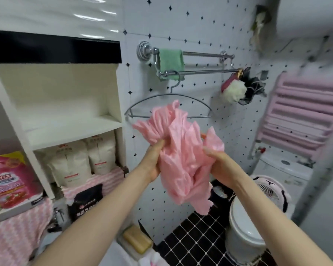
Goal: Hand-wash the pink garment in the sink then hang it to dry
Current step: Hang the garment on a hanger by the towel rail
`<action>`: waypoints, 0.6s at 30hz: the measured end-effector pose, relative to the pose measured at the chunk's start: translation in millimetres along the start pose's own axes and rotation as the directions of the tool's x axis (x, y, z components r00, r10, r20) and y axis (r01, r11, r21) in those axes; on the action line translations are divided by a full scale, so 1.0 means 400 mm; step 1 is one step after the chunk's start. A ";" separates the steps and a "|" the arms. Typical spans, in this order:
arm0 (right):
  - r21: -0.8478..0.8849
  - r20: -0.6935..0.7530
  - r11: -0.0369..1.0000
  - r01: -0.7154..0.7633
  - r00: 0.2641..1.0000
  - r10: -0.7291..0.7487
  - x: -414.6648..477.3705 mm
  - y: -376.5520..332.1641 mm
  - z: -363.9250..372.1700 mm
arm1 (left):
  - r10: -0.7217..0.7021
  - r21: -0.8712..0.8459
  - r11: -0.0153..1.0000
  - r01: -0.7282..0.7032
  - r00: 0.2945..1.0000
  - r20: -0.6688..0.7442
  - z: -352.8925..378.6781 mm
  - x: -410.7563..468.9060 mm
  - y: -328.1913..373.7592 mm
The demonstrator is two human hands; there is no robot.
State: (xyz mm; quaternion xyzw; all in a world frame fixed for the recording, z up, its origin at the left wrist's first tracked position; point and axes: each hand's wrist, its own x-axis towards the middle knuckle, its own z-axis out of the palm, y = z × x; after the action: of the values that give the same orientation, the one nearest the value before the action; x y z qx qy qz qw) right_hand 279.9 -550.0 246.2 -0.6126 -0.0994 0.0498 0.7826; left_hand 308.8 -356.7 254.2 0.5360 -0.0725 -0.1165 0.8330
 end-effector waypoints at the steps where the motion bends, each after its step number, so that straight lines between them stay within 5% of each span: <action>1: 0.037 -0.021 0.999 0.020 1.000 -0.019 0.009 -0.014 -0.029 | 0.001 -0.009 1.000 0.000 1.000 0.004 0.008 0.023 -0.005; 4: -0.172 -0.144 0.984 0.045 0.987 -0.070 0.029 -0.050 -0.067 | -0.054 -0.005 0.999 0.054 0.998 0.029 0.052 0.065 -0.013; 8: -0.476 -0.131 0.871 0.125 0.969 -0.210 0.067 -0.025 -0.046 | -0.043 -0.005 0.999 0.044 0.996 0.083 0.107 0.110 -0.039; 10: -0.493 -0.279 0.857 0.153 0.904 -0.322 0.078 -0.025 -0.046 | -0.053 -0.072 0.996 0.060 0.994 0.100 0.127 0.120 -0.049; 13: -0.343 -0.547 0.936 0.079 0.793 -0.268 0.106 -0.030 -0.097 | -0.046 -0.179 0.982 0.066 0.993 0.112 0.118 0.142 -0.042; 16: -0.355 -0.552 0.935 0.014 0.804 -0.222 0.116 -0.021 -0.135 | -0.070 -0.224 0.972 0.074 0.997 0.027 0.101 0.163 -0.033; 18: -0.523 -0.512 0.849 0.075 0.769 -0.383 0.098 -0.018 -0.145 | -0.087 -0.216 0.973 0.083 0.996 -0.006 0.104 0.177 -0.033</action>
State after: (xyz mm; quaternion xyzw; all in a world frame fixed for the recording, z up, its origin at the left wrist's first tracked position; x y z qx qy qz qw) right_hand 330.3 -599.2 243.5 -0.7505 0.0672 -0.2710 0.5990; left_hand 365.0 -417.7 259.0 0.4458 -0.0299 -0.1549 0.8811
